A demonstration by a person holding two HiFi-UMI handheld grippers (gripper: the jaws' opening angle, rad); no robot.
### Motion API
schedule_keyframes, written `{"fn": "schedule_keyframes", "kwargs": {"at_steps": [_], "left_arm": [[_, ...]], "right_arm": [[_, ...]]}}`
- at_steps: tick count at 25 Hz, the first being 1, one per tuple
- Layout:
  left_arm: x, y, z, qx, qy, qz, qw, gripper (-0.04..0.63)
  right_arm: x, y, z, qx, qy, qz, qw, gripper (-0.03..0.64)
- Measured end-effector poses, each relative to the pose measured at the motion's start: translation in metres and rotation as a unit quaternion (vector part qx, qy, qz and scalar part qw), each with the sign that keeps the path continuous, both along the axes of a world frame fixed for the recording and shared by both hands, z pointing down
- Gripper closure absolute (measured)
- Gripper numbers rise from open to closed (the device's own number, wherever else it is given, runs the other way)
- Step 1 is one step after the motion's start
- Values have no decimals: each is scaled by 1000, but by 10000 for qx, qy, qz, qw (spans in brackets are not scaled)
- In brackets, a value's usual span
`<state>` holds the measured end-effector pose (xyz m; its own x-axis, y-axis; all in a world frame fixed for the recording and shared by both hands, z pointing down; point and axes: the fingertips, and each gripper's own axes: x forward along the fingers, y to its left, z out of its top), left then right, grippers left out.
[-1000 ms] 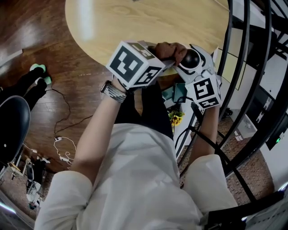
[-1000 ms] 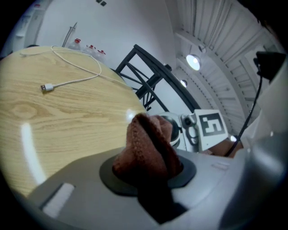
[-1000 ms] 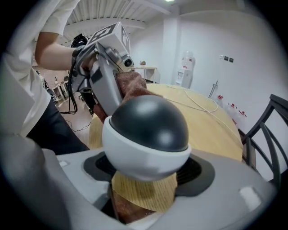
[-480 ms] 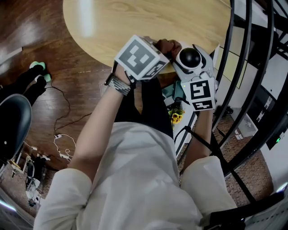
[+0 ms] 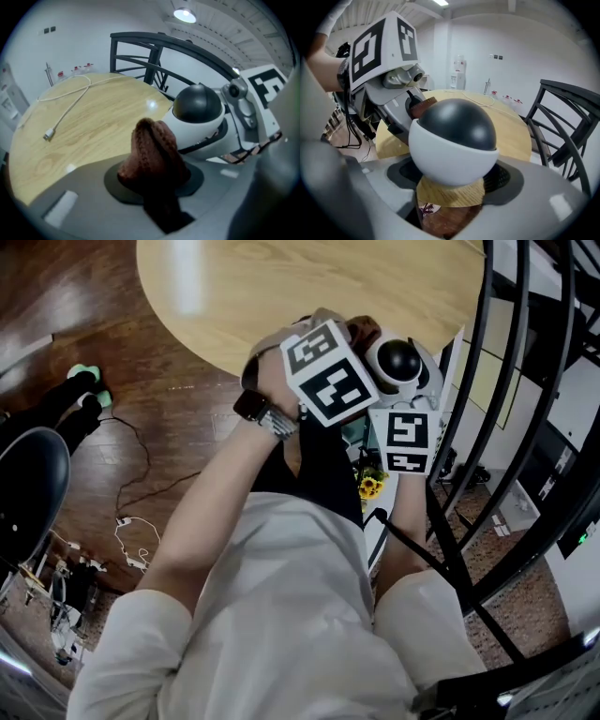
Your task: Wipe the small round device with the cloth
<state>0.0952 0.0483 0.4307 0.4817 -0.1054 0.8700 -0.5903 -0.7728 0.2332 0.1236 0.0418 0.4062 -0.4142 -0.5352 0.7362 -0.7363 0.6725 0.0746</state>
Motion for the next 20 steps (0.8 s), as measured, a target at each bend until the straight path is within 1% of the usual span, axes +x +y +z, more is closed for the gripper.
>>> {"fn": "schedule_keyframes", "kwargs": {"at_steps": [1, 3, 5, 8, 10, 12, 15, 17, 20], "left_arm": [[-2, -1, 1, 241, -148, -11, 9996, 472], [-4, -6, 1, 787, -406, -77, 9960, 472], [-4, -15, -2, 1242, -441, -263, 9909, 472], [-7, -25, -7, 1635, -408, -523, 9843, 472], [-8, -26, -8, 1682, -389, -583, 9833, 472], [-9, -24, -9, 1581, -341, -605, 9850, 472], [-16, -7, -14, 1400, -291, -680, 9874, 472], [-22, 4, -24, 1345, -269, -724, 9879, 472], [-41, 6, -25, 1280, -185, -763, 9887, 472]], "right_arm": [[0, 0, 0, 25, -42, 114, 9999, 250], [1, -2, 0, 88, -148, 298, 9994, 250], [2, -6, 0, 189, -253, 417, 9986, 250], [1, -7, 1, 360, -422, 534, 9970, 250], [4, -5, 5, 416, -501, 519, 9965, 250], [7, -4, 10, 393, -490, 433, 9971, 250], [11, 7, 15, 234, -396, 323, 9984, 250], [12, 12, 13, 151, -300, 243, 9991, 250], [5, 8, 25, -60, -112, 158, 9998, 250]]}}
